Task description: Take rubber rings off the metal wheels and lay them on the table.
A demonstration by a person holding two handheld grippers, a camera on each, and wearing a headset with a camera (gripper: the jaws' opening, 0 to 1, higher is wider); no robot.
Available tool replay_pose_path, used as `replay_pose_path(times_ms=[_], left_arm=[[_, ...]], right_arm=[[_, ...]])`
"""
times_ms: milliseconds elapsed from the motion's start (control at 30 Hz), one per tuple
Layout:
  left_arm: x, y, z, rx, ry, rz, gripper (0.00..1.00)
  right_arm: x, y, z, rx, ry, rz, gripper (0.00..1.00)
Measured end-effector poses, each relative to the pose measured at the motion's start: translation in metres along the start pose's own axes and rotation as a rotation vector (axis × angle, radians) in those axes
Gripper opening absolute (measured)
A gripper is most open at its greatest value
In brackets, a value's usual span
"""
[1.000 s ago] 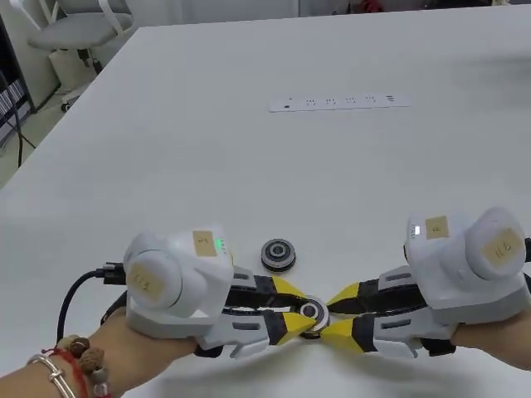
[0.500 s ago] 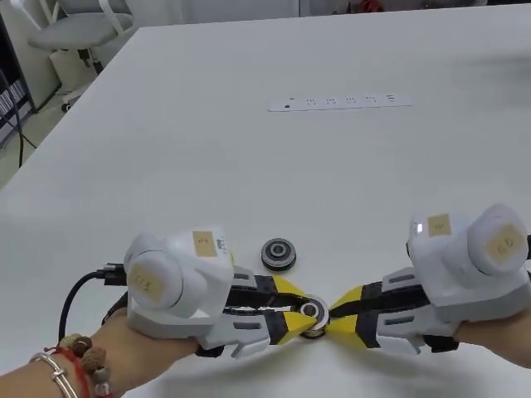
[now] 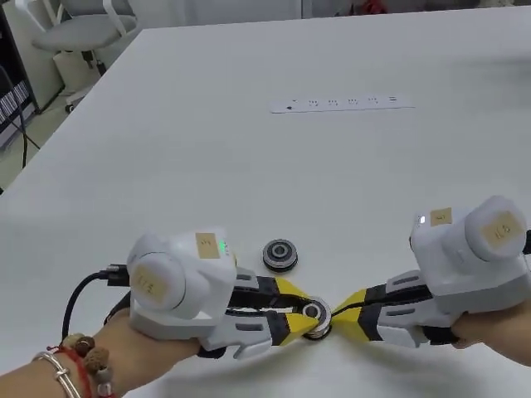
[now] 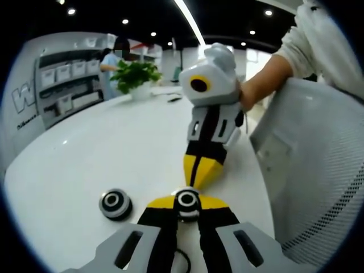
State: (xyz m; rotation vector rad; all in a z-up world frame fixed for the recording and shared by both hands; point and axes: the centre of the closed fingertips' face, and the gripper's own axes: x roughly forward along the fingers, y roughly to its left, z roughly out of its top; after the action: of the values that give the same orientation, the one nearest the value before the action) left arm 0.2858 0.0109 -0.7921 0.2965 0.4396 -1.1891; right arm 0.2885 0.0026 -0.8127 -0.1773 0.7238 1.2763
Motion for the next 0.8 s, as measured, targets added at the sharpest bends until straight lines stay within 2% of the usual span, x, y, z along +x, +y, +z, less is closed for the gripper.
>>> replay_pose_path(times_ms=[600,800], left_arm=[[0.0013,-0.0007,0.0002,0.018,0.002,-0.004,0.14],[0.0014,-0.0005,0.0002,0.019,0.001,-0.005,0.14]], right_arm=[[-0.0051,-0.0015,0.0010,0.136,-0.025,0.014,0.00],[-0.0057,-0.0013,0.0009,0.158,-0.030,0.017,0.00]])
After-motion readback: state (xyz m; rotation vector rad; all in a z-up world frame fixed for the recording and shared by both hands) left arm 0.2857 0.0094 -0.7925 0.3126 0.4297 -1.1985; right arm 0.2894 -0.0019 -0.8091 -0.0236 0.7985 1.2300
